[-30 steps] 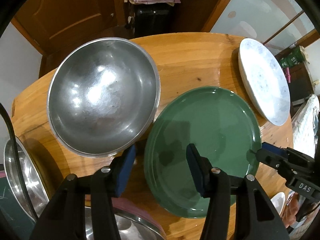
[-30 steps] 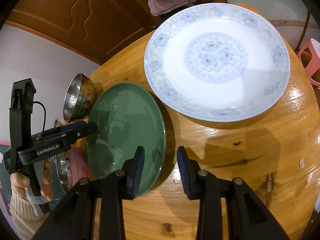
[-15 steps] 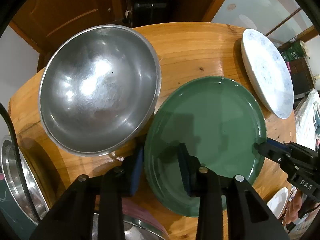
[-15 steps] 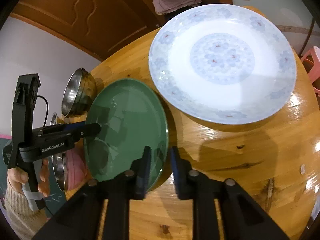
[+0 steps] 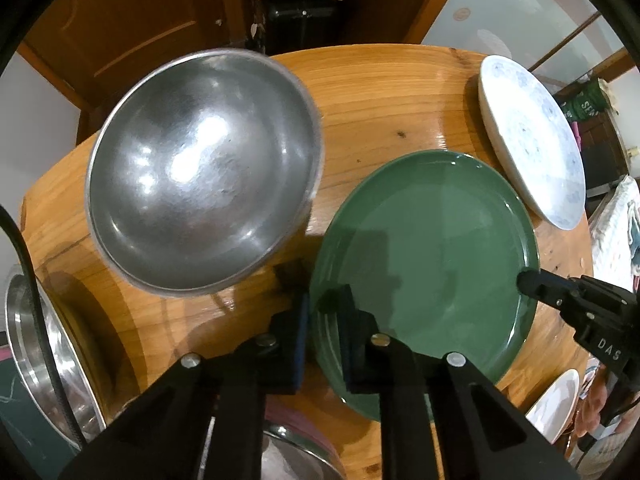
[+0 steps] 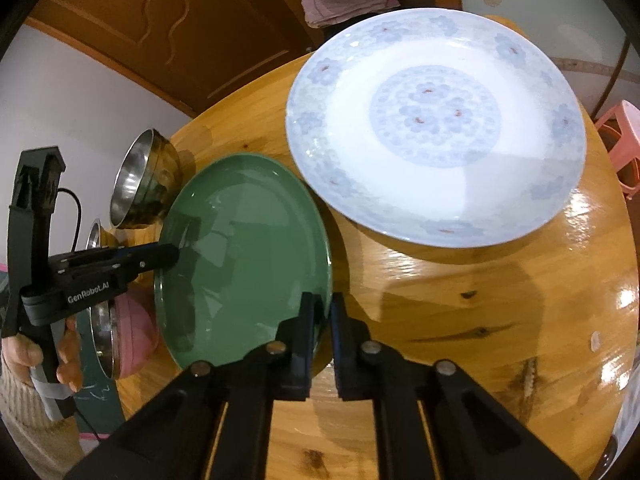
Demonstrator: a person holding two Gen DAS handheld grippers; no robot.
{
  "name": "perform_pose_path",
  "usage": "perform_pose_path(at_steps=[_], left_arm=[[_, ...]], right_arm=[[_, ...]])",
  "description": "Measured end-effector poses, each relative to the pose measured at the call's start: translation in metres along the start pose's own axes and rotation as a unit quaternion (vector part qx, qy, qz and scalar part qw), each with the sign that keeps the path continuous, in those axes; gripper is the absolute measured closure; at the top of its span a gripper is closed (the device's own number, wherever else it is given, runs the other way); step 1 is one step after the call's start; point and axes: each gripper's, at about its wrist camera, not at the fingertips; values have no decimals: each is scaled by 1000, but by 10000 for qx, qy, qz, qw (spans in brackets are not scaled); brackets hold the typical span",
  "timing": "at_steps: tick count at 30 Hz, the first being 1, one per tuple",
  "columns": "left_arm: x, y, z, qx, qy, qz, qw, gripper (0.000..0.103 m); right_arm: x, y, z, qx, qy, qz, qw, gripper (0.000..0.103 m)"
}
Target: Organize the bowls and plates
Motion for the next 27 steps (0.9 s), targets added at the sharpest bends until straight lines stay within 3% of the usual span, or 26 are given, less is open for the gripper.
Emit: perform_pose_path(at_steps=[12,27], left_arm=[[-15,-23,22,-47,-111,-277,9995,94],[-75,-45,64,-284,-281,-517,9979,94]], right_arm=[[-17,-21,21,154,-3,-269,9995,97],[-57,-23,78,328,-261,-416,9983,98]])
Point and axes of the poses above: each gripper's, at about its wrist camera, not at the fingertips, and z roughly against the way its jaws point, y to its left, x to its top, and after that the axes turned 6 degrees about z, right-handed
